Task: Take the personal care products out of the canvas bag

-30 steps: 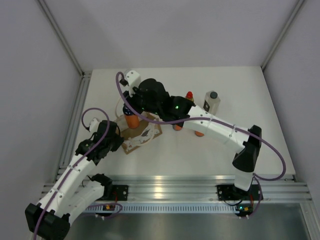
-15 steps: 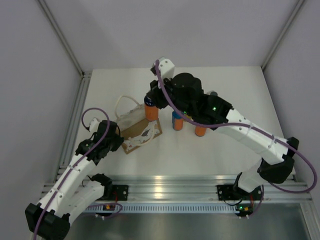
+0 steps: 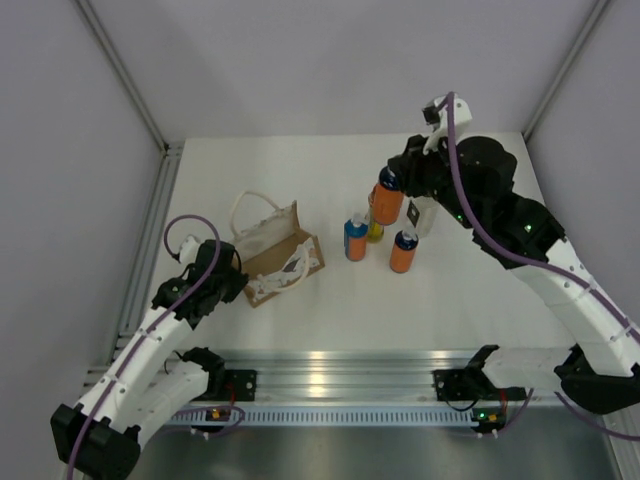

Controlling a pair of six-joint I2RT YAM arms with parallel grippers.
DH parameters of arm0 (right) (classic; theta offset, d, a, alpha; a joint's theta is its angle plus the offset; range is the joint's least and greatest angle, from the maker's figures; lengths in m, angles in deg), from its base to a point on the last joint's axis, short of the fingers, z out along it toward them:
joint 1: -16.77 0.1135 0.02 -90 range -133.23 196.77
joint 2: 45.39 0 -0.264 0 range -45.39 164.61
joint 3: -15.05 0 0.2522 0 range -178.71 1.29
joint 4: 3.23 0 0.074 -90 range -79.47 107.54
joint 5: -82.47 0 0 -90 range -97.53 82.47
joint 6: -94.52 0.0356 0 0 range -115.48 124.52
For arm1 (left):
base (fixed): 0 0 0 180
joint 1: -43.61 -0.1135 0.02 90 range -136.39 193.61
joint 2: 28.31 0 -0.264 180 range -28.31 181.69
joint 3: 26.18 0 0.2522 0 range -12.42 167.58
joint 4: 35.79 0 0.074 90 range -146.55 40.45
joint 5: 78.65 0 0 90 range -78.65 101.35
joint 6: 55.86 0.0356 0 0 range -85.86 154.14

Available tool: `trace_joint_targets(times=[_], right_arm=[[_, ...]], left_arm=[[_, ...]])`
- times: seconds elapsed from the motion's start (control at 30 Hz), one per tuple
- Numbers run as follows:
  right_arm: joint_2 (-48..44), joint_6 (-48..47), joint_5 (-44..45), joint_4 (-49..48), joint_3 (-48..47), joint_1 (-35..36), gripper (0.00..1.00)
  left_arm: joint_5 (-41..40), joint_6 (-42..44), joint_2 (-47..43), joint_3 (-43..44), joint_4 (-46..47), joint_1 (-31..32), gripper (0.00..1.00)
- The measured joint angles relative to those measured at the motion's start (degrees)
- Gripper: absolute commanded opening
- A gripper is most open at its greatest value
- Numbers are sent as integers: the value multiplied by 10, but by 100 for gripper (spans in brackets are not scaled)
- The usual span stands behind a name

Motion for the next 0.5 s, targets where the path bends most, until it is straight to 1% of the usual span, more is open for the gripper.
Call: trace_joint_targets(times=[0.2,0.5], right_arm=[[-43,0,0,10,48,-83,0],[-77,4,-11,20,160,-214,0]], left_arm=[[0,0,4,0,5,0,0],[0,3,4,0,8,0,0]])
